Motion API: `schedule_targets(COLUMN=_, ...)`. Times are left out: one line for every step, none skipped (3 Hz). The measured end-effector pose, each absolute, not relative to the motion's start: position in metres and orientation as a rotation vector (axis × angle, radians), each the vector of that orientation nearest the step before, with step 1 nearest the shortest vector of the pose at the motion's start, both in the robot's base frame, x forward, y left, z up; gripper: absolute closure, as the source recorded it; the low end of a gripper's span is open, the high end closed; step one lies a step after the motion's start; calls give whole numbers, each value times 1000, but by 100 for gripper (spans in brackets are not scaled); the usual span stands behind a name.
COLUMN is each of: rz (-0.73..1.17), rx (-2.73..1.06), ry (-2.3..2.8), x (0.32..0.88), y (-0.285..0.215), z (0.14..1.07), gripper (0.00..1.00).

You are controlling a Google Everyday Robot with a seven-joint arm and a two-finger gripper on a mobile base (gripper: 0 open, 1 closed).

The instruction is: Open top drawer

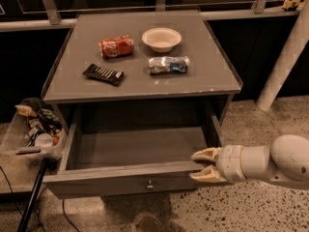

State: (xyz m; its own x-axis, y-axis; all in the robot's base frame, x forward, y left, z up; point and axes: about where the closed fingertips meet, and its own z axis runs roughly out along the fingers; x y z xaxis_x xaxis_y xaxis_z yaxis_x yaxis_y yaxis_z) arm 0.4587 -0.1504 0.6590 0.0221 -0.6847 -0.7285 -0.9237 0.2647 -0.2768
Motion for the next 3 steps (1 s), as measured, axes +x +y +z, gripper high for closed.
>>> schedule_targets(rz=371, rx=-1484, ry=1724, x=459, y=-150, z=659, gripper=35)
schedule_targets(rz=371, rx=-1484, ry=1724, x=459, y=-150, z=659, gripper=25)
schedule_targets(rz=371, rx=-1484, ry=1724, x=459, y=-150, z=659, gripper=44)
